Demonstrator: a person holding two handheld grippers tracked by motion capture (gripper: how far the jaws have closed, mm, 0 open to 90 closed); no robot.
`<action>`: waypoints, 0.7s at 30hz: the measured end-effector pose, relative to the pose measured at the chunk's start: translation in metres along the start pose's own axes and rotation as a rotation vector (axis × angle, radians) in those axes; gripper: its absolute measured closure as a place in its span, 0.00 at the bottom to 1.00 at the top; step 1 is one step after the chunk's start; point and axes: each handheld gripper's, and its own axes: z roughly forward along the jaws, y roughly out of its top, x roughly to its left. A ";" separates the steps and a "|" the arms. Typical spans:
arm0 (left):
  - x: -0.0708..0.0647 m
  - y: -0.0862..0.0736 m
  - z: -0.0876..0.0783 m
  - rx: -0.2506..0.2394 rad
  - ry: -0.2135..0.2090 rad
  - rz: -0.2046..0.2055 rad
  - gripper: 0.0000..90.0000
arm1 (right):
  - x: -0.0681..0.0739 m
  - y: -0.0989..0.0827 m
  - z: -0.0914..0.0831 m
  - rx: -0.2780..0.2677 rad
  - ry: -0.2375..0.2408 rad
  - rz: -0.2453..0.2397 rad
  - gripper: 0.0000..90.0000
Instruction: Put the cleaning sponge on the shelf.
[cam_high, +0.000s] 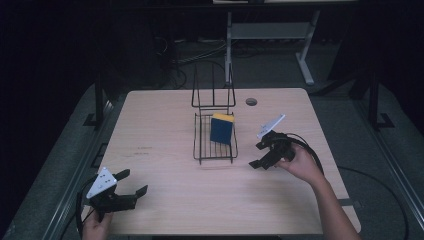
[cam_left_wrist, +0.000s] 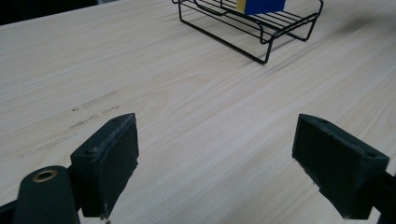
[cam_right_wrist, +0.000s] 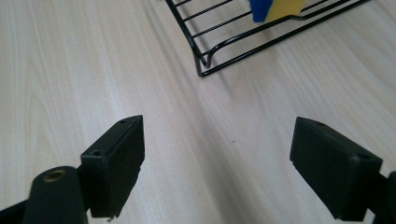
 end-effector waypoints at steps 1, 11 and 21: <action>0.000 0.000 0.000 0.000 0.000 0.002 0.16 | 0.001 -0.001 0.000 0.002 0.001 0.001 0.19; 0.000 0.000 0.000 0.001 0.002 0.004 0.16 | 0.009 -0.012 -0.005 -0.015 -0.006 0.000 0.19; 0.000 0.000 0.000 -0.001 0.002 0.001 0.16 | 0.015 -0.028 -0.005 -0.032 -0.007 0.018 0.19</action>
